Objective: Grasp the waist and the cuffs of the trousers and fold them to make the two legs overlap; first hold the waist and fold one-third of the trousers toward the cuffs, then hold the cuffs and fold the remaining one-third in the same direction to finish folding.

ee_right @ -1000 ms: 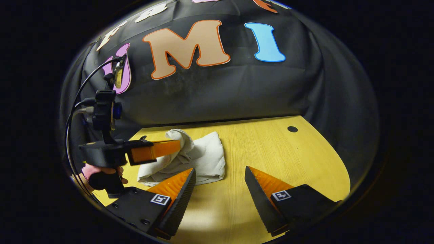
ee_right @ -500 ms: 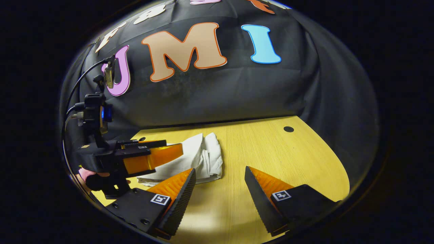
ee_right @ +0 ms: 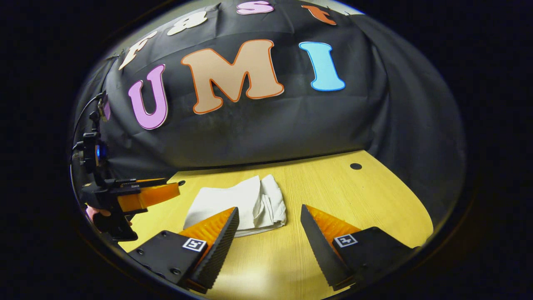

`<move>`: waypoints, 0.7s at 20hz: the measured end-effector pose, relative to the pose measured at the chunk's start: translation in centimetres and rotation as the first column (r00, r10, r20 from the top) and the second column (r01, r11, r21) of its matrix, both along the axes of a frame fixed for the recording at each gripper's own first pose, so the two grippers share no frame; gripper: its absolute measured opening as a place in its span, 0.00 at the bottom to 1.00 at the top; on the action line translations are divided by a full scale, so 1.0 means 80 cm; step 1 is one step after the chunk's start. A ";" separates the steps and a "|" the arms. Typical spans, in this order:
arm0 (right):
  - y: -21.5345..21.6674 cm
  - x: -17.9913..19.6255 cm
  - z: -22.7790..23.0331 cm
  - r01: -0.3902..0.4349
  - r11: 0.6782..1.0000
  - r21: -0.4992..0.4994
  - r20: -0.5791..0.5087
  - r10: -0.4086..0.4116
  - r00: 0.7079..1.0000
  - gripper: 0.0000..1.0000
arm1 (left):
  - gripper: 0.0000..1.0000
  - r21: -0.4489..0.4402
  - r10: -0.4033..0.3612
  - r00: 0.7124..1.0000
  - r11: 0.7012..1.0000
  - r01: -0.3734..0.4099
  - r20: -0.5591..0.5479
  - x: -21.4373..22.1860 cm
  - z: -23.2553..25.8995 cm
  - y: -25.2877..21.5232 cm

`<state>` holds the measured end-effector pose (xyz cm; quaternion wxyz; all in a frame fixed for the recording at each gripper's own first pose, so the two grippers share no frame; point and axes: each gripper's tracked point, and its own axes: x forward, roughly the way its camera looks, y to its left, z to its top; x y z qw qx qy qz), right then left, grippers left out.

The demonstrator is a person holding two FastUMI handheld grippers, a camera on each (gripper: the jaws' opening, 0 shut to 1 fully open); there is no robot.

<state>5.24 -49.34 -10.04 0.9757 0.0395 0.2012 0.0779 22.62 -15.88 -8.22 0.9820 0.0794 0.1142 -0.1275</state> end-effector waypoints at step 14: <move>0.026 -0.026 0.026 0.080 0.997 0.009 0.044 -0.081 0.996 0.96 | 0.96 -0.049 0.072 0.996 0.996 -0.074 -0.047 -0.042 -0.014 0.100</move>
